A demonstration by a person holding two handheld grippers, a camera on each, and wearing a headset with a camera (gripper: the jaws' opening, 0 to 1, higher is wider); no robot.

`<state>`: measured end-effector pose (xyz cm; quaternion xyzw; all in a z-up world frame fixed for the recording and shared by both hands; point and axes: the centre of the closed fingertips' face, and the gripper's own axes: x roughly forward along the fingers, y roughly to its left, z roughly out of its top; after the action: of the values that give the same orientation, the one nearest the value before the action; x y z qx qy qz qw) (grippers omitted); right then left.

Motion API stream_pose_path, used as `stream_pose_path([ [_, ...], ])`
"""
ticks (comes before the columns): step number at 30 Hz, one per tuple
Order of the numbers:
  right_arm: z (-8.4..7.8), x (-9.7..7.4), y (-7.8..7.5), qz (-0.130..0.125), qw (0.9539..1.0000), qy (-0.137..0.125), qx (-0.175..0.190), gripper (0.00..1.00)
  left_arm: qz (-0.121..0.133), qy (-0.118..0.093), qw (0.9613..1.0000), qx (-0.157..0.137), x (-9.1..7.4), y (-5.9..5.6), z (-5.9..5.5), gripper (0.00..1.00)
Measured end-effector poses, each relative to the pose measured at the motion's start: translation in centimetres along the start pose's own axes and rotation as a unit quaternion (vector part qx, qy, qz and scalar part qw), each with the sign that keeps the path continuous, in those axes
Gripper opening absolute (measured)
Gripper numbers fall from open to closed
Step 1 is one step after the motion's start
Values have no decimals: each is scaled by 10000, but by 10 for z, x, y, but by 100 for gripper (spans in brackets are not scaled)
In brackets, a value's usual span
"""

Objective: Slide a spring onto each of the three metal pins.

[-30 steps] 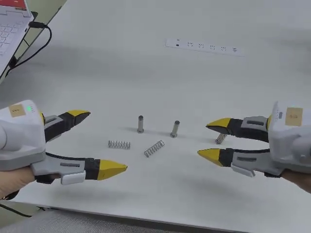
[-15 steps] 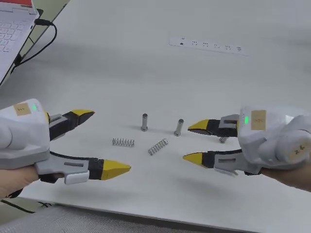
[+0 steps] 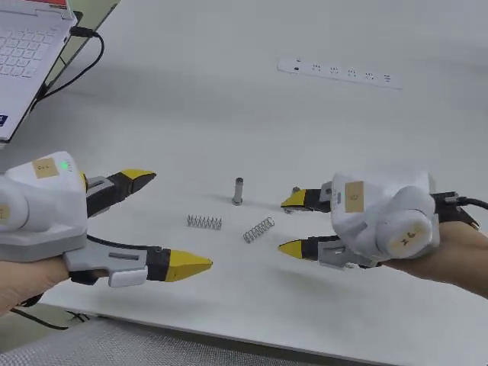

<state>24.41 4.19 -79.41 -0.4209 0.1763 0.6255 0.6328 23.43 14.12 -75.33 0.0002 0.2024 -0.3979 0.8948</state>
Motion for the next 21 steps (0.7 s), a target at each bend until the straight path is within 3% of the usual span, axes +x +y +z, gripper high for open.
stream_pose_path([
  [4,-9,12,-3,26,9996,270,-11,29,-52,1,10000,0,0,1,-1,97],
  [12,-9,31,-5,199,9990,411,-18,30,-163,18,9999,14,3,4,-5,97],
  [21,-16,46,-4,473,9966,669,-6,24,-273,18,9996,79,6,6,-6,97],
])
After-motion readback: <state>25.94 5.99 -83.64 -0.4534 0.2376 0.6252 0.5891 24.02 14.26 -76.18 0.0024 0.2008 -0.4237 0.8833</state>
